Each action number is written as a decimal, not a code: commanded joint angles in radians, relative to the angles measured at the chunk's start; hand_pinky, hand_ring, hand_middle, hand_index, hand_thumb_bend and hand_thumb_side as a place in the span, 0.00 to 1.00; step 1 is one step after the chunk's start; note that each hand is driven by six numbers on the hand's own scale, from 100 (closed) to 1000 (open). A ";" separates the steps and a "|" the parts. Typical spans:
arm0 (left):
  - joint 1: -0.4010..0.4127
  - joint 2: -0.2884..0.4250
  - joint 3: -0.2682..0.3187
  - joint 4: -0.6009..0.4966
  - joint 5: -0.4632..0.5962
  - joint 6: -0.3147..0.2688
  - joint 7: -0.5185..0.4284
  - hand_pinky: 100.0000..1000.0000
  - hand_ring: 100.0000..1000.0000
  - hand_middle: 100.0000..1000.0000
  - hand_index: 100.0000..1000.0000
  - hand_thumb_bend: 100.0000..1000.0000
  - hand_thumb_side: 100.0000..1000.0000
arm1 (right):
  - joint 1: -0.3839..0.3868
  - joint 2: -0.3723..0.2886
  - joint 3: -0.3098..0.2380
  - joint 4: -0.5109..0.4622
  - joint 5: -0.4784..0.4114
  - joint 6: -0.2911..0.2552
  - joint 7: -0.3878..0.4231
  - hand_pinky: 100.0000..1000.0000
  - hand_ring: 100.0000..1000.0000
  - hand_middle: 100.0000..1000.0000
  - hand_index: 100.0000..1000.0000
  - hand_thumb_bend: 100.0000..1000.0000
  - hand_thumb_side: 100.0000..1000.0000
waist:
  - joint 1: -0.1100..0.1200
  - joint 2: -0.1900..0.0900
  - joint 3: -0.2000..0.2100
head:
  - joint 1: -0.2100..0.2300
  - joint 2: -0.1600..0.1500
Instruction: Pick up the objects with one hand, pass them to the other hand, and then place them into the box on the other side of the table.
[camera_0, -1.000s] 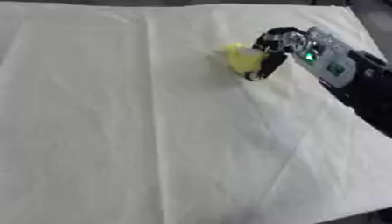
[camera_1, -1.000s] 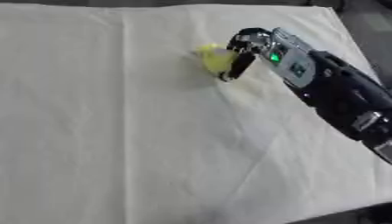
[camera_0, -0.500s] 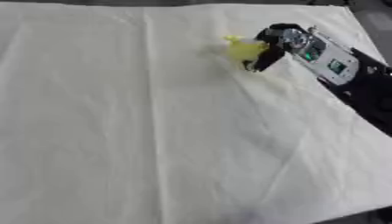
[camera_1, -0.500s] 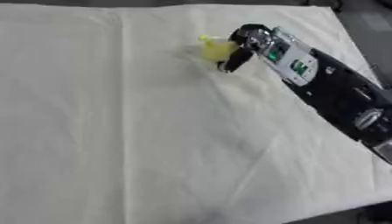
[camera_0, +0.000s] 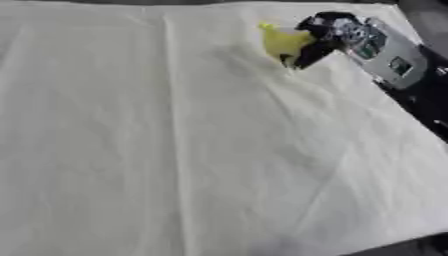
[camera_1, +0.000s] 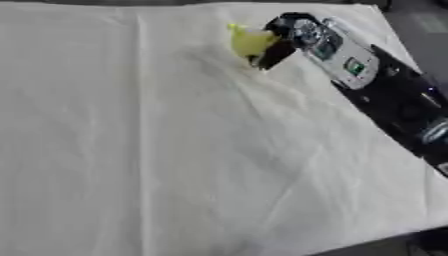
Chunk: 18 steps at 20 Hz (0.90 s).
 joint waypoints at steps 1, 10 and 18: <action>-0.005 0.038 0.017 -0.004 0.008 0.005 0.001 0.75 0.68 0.64 0.68 0.26 0.25 | -0.002 -0.057 -0.037 -0.040 -0.046 -0.028 0.000 0.74 0.48 0.33 0.49 0.00 0.00 | 0.026 -0.049 -0.007 | 0.010 0.002; 0.010 0.045 0.027 -0.001 0.019 0.012 0.003 0.75 0.67 0.64 0.68 0.27 0.24 | 0.052 -0.086 -0.078 -0.174 -0.058 -0.107 -0.103 0.74 0.47 0.33 0.49 0.00 0.00 | 0.062 -0.086 -0.033 | 0.030 -0.012; 0.014 0.042 0.034 0.006 0.037 0.017 0.006 0.74 0.68 0.64 0.69 0.29 0.23 | 0.066 0.040 -0.036 -0.296 0.074 -0.233 -0.283 0.73 0.47 0.33 0.50 0.00 0.00 | 0.103 -0.105 -0.050 | 0.069 -0.014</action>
